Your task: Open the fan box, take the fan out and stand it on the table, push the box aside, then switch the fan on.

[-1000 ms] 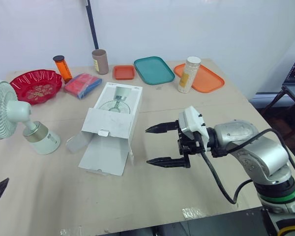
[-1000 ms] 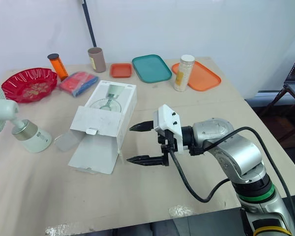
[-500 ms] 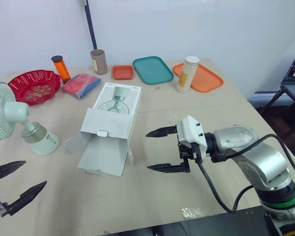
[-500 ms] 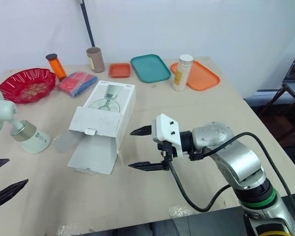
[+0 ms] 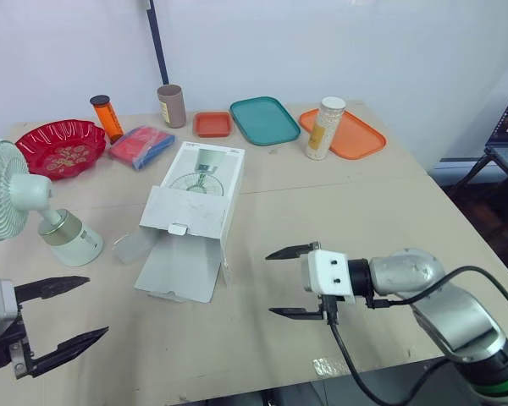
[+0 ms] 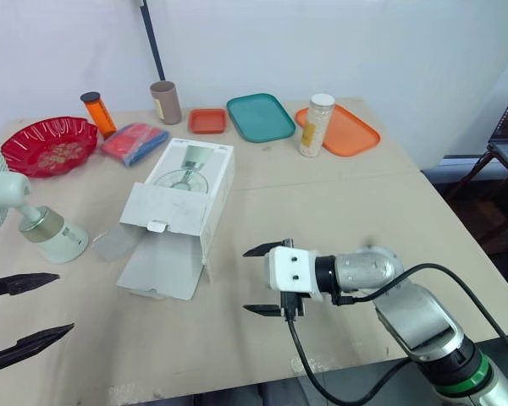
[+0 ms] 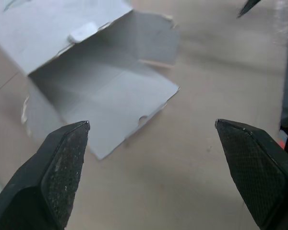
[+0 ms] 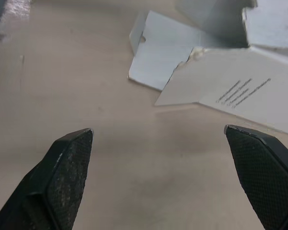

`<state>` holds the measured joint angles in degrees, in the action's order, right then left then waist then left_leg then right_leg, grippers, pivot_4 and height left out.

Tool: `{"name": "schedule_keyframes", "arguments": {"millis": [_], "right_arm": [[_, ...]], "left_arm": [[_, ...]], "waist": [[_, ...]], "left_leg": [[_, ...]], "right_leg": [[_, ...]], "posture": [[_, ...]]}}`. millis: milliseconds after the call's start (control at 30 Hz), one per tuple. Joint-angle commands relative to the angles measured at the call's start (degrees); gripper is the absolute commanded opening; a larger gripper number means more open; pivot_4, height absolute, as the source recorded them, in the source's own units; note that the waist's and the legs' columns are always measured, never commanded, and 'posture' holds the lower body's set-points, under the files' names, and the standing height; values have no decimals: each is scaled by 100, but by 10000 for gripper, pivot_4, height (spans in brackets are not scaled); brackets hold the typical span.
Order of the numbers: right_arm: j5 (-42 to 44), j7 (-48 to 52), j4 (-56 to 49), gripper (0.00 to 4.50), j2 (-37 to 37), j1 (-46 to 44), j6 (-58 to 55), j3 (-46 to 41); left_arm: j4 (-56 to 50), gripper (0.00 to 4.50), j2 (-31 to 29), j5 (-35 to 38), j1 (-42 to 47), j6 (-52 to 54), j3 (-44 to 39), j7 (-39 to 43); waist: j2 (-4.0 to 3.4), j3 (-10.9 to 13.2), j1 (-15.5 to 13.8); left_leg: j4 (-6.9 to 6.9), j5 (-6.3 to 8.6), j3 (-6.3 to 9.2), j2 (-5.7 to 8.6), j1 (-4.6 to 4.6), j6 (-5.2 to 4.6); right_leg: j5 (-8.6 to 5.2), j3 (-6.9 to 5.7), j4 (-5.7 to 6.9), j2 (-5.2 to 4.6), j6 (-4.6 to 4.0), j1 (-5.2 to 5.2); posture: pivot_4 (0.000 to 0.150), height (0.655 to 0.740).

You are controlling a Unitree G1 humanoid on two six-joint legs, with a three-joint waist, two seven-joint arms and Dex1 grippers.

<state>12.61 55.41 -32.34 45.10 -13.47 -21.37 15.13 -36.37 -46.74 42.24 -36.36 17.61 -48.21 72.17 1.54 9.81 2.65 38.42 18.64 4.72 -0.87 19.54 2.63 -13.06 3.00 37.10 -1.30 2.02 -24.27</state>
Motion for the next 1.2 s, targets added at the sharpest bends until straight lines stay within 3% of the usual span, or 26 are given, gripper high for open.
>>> {"name": "schedule_keyframes", "arguments": {"millis": [33, 267, 633, 833, 1067, 1200], "right_arm": [[168, -772, -390, 45000, -512, 176, -757, -146], [541, -1477, -488, 45000, -1315, 350, -1570, -251], [535, -2385, -335, 45000, -2383, 21, -2236, 128], [645, -2661, -306, 45000, -2805, -48, -2537, 255], [649, -2781, -150, 45000, -2973, -192, -2659, 334], [420, -2967, 213, 45000, -3196, -399, -2535, 556]], "left_arm": [[-246, 44507, -164, 381, 249, 30, 18, 79], [-403, 44507, -490, 925, 592, 267, 32, 357], [-336, 44507, -550, 990, 1152, 187, 234, 486], [-521, 44507, -303, 880, 899, -115, 295, 966], [107, 44507, -267, 299, 641, -343, 321, 1137], [411, 44507, -182, 66, 799, -157, 529, 525]], "waist": [[-2, 1, 4], [-8, 3, 4], [-11, 5, 5], [-13, 6, 10], [-13, 6, 9], [-15, 6, 18]], "left_leg": [[-1, 0, -1, 0, -2, 0], [0, -1, -1, 2, -4, 1], [-2, -1, 1, 1, -4, 1], [-2, -1, 1, 0, -4, 1], [-2, -1, 1, 2, -5, 2], [-4, 0, 2, -1, -5, 0]], "right_leg": [[0, 4, 1, 1, -1, 0], [0, 8, 4, 2, 0, 1], [-1, 9, 4, 5, 0, 1], [-1, 9, 4, 6, 0, -2], [-2, 10, 4, 6, 1, 0], [-4, 10, 4, 9, -2, -3]], "posture": [[1500, 7400], [1500, 7400], [1500, 7400], [1500, 7400], [1500, 7400], [1500, 7400]]}}
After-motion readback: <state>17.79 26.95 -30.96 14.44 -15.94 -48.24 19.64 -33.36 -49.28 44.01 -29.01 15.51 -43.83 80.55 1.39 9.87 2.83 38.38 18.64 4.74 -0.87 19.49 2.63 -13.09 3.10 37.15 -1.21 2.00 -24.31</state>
